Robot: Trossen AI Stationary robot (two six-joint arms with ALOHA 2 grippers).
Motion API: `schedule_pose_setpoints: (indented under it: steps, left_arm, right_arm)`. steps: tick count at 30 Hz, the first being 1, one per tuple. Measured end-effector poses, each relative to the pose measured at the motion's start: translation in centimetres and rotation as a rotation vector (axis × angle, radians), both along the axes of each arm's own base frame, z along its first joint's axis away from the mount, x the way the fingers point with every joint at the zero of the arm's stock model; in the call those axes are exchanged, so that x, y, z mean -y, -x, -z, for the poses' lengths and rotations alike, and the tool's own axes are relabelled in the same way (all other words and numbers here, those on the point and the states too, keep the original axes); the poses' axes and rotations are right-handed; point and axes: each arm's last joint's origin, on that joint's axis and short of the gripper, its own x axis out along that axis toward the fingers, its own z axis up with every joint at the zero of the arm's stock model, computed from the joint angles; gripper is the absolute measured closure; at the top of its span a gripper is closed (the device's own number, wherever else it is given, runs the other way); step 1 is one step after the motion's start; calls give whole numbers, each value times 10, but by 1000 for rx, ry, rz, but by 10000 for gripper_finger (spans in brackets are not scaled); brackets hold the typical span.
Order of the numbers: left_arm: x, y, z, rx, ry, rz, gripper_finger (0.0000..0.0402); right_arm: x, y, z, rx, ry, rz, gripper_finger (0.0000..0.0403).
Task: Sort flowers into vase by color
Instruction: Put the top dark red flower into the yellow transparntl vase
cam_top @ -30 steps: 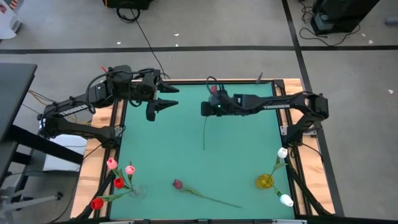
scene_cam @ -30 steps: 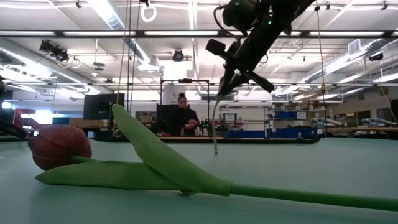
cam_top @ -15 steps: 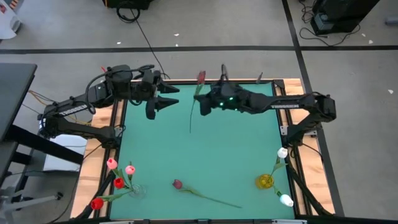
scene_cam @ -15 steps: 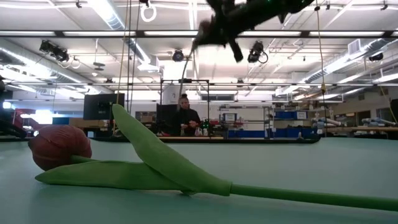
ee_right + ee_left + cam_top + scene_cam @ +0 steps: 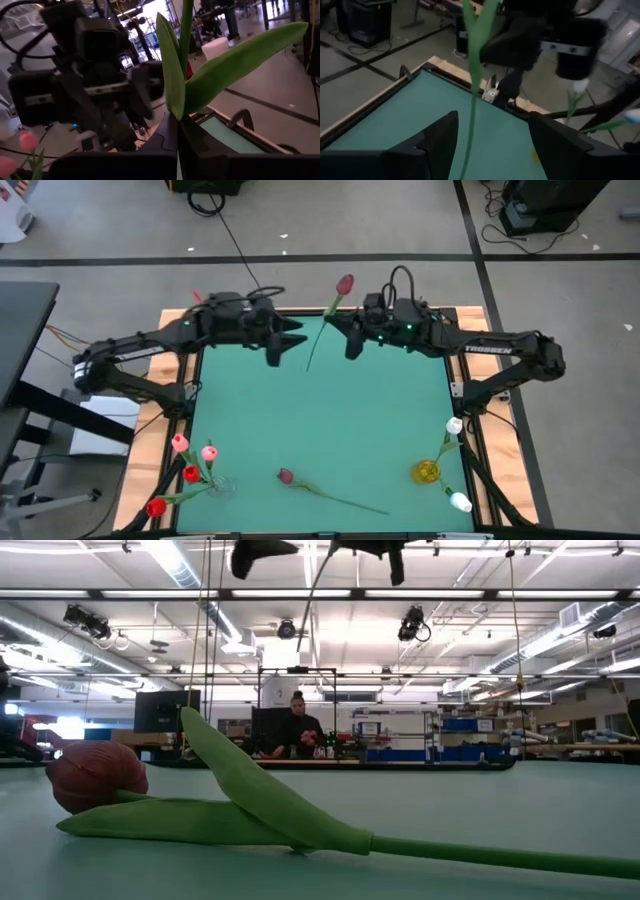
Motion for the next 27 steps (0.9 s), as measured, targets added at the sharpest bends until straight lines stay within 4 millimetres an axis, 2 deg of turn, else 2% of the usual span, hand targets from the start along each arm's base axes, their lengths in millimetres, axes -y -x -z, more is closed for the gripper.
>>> schedule_pose_setpoints:
  steps: [6,14,21,24,27]
  left_arm:
    - [-7,-26,17,-28,27,-5,154]
    - [-11,-40,27,-39,26,-2,154]
    - [-13,-48,29,-29,-78,20,158]
    - [-12,-47,28,-29,-113,27,191]
    - [-11,-48,28,-33,-148,68,262]
  right_arm:
    - [0,4,-5,8,25,-21,400]
    - [-2,4,-5,8,35,-102,400]
    - [-3,4,-5,3,31,-135,400]
    - [-3,4,-4,-3,29,-137,400]
    - [-4,4,-4,-3,32,-166,399]
